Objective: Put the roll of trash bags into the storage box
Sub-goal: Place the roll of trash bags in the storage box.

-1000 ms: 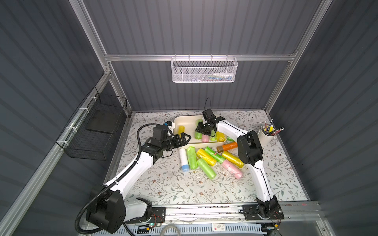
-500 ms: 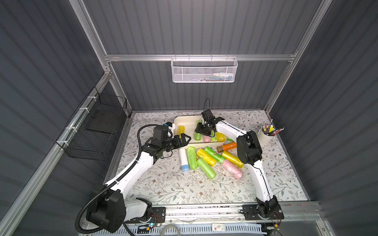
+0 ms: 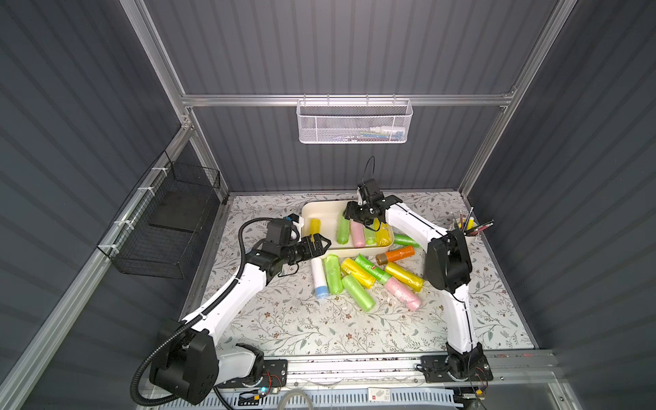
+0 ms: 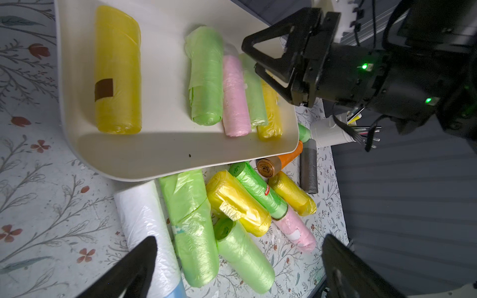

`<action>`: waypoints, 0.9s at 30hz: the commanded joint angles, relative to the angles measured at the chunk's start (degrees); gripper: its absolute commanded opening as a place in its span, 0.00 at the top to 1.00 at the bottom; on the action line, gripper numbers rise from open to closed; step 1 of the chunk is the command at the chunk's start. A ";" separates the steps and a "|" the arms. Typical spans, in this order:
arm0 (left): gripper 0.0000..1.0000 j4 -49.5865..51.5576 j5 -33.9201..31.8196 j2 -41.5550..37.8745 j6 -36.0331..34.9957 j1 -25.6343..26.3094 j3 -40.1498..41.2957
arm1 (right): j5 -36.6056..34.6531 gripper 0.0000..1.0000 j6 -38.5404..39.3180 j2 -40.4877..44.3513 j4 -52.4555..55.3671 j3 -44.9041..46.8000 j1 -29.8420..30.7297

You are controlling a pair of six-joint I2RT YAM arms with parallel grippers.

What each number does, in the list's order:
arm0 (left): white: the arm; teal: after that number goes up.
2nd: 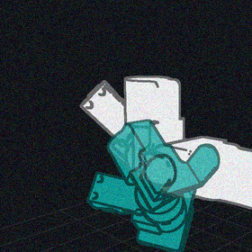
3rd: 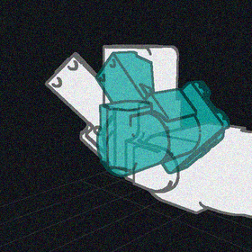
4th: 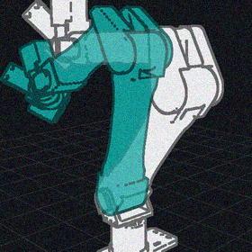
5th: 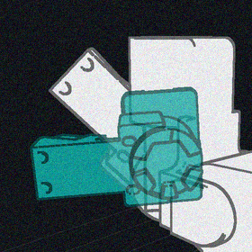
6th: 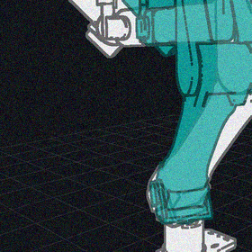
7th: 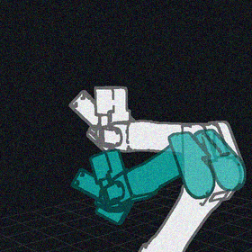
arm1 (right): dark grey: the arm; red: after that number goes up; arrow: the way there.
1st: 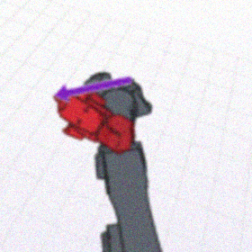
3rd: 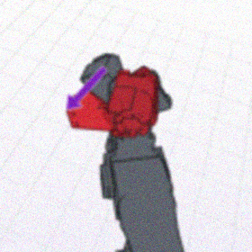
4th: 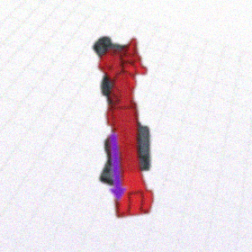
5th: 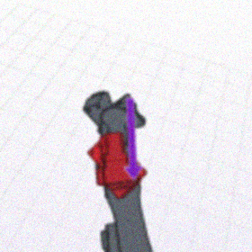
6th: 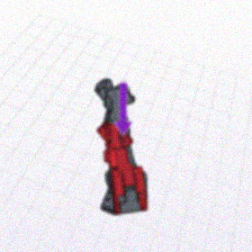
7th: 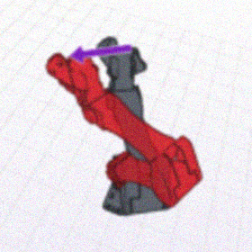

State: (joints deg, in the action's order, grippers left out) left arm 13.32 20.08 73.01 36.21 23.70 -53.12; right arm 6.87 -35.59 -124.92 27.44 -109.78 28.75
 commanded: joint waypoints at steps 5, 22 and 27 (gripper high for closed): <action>0.00 5.81 -4.27 -1.67 -3.07 0.29 -3.53 | -6.08 0.01 2.72 13.89 -2.78 8.57 -0.12; 0.00 14.03 -20.03 -2.52 -6.98 1.92 -3.49 | -13.18 0.01 3.83 47.40 -10.69 37.68 -0.35; 0.00 14.90 -19.57 0.74 -6.81 2.66 -3.14 | -14.42 0.01 2.80 54.61 -16.16 46.76 -0.32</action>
State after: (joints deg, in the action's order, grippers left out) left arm 25.91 1.65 72.14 30.55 25.96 -56.62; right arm -5.76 -32.34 -72.58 15.49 -65.54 28.64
